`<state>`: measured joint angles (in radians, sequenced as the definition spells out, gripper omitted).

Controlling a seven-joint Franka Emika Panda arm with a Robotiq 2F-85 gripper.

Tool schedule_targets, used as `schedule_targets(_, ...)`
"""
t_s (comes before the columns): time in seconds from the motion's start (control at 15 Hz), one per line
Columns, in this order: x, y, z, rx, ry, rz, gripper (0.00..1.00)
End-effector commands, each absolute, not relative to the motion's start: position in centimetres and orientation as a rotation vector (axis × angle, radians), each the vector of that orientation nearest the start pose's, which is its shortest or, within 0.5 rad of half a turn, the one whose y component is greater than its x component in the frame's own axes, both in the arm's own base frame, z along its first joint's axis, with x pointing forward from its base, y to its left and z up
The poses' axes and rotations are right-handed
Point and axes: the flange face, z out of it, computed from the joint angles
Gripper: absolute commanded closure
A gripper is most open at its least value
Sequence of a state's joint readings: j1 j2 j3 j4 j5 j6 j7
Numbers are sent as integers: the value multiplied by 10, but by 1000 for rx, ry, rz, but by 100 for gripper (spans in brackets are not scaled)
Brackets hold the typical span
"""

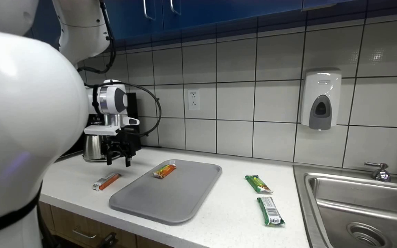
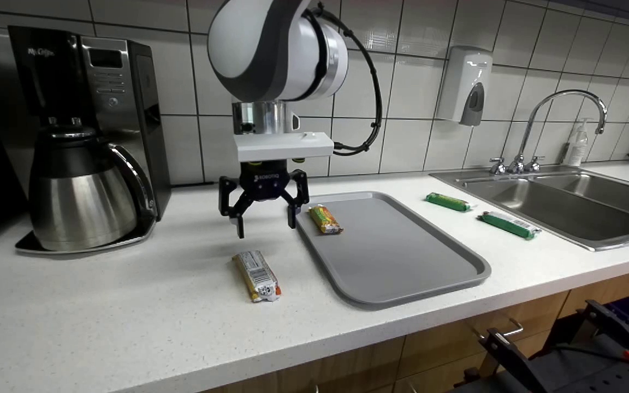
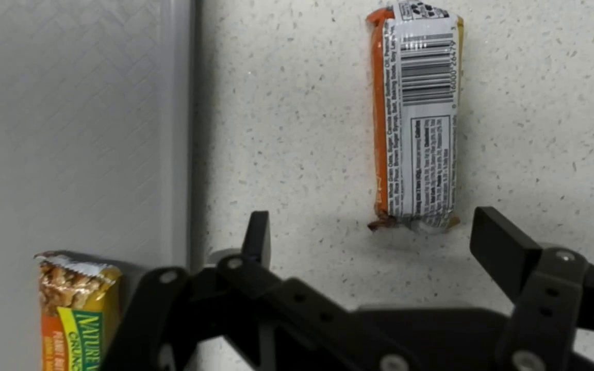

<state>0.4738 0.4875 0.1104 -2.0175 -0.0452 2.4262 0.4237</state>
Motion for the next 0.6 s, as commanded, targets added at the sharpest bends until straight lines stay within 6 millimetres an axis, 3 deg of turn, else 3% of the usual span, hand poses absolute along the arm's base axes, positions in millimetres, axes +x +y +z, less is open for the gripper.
schedule_targets(0.0, 495, 308, 218, -3188, -233, 103, 0)
schedule_targets(0.53, 507, 265, 221, -3249, -192, 73, 0)
